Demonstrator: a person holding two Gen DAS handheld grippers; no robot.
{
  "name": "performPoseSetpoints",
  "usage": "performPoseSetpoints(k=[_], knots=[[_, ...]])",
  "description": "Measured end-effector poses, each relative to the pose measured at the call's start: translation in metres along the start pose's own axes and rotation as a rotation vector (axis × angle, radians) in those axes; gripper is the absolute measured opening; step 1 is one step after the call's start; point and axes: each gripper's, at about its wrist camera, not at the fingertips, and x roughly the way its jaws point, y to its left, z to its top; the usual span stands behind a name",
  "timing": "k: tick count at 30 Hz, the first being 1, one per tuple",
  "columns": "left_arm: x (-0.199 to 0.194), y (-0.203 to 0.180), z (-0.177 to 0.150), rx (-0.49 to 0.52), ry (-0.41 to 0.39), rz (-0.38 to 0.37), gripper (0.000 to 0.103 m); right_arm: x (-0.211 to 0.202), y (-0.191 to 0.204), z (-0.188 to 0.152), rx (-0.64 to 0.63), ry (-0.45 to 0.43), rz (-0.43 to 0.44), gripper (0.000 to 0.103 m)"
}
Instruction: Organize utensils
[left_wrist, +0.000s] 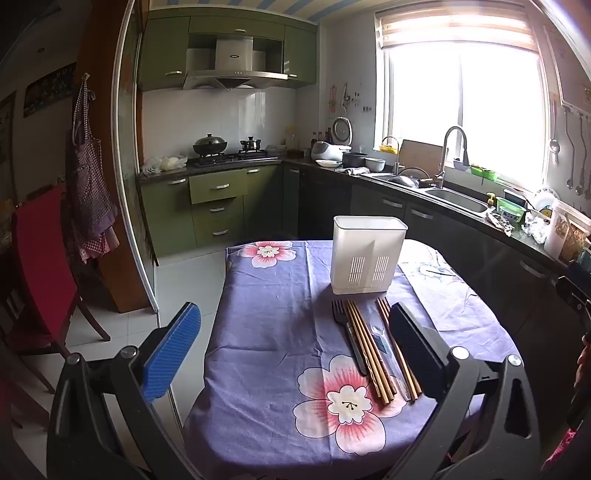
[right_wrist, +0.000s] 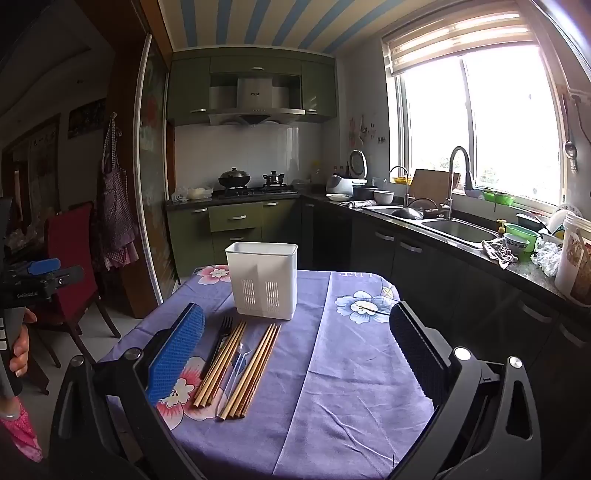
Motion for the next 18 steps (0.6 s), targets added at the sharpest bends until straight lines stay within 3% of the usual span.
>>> performPoseSetpoints(k=[15, 18], knots=[[-0.009, -0.005, -0.003, 0.005, 0.004, 0.002, 0.097, 0.001, 0.001, -0.003, 0.002, 0.003, 0.002, 0.099], [0.004, -0.002, -0.005, 0.005, 0.01, -0.002, 0.097, 0.001, 0.001, -0.003, 0.001, 0.004, 0.002, 0.099]])
